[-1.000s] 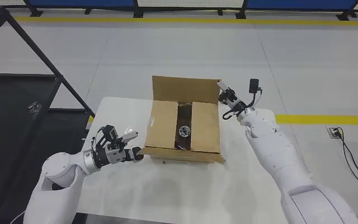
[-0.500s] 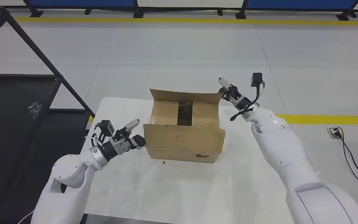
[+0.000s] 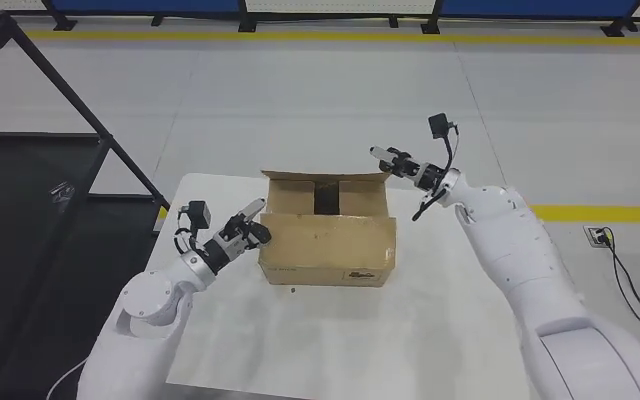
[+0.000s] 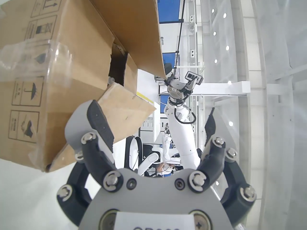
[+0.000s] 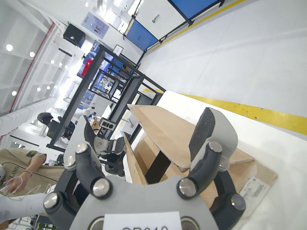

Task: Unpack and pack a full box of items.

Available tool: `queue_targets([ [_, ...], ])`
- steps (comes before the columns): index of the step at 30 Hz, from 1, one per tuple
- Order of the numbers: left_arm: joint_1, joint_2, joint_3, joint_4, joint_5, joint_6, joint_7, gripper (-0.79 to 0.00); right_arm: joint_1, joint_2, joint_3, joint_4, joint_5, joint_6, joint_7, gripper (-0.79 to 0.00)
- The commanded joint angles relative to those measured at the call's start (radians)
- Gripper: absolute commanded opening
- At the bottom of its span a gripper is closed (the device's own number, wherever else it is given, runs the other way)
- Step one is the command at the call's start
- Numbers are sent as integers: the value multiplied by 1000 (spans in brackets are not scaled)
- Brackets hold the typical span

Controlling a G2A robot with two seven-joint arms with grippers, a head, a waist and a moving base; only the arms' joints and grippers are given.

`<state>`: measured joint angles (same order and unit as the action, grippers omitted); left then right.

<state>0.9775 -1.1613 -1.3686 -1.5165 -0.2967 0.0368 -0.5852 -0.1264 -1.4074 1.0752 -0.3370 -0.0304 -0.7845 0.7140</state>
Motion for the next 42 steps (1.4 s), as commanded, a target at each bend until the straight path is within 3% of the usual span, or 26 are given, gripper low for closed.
queue_targets([
  [1, -11, -3, 18, 11, 18, -11, 16, 0, -2, 5, -6, -22, -28, 12, 10, 0],
  [14, -20, -12, 59, 19, 69, -46, 86, 0, -71, 55, 26, -187, -92, 74, 32, 0],
  [23, -9, -14, 58, 6, 79, -51, 103, 0, -128, 89, 73, -315, 48, 147, 290, 0],
  [33, 1, -20, 71, -1, 123, -79, 181, 0, -152, 92, 63, -376, 171, 274, 443, 0],
  [42, 1, -26, 87, 4, 149, -92, 200, 0, -141, 75, 51, -360, 218, 381, 261, 0],
])
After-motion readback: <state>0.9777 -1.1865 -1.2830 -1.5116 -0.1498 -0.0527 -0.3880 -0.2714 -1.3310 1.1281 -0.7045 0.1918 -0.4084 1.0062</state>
